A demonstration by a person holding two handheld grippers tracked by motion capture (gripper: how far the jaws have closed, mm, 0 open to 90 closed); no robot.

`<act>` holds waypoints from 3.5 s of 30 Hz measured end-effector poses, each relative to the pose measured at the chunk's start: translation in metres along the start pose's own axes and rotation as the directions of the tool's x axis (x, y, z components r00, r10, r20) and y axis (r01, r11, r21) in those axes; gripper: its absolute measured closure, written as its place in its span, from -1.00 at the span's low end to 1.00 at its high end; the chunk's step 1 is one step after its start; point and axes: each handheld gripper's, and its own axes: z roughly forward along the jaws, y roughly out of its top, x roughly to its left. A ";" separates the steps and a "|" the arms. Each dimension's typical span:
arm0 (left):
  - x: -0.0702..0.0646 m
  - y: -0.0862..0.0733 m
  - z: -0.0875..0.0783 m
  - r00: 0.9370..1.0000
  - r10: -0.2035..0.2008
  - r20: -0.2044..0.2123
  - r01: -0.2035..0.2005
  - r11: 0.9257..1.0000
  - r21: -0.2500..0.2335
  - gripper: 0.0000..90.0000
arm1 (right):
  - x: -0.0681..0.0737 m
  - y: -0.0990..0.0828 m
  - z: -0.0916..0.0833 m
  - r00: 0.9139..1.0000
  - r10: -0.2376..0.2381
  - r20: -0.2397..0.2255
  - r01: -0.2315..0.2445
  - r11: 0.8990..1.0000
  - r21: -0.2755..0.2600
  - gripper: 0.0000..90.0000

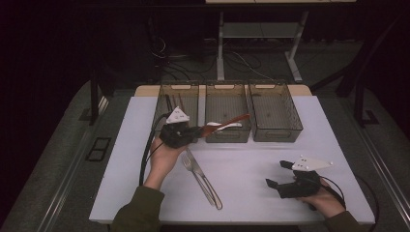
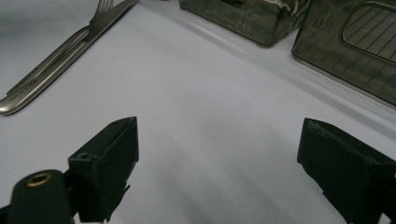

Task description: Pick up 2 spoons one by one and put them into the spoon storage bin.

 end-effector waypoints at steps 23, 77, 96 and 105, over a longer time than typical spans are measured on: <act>0.020 0.027 0.072 0.996 -0.027 -0.080 0.035 0.995 0.091 0.82 | 0.000 0.000 0.000 1.000 -0.011 -0.011 0.011 1.000 -0.009 -0.71; -0.054 -0.073 -0.013 0.977 0.112 0.182 -0.142 0.977 0.161 0.99 | 0.001 0.001 0.001 1.000 -0.014 -0.004 0.014 1.000 -0.007 -0.71; -0.087 -0.093 0.002 0.943 0.147 0.299 -0.229 0.938 0.261 0.99 | 0.002 0.001 0.000 1.000 -0.013 -0.001 0.013 1.000 -0.007 -0.71; -0.091 -0.090 0.010 0.939 0.156 0.307 -0.237 0.939 0.250 0.99 | 0.002 0.001 0.001 1.000 -0.013 -0.001 0.013 1.000 -0.007 -0.71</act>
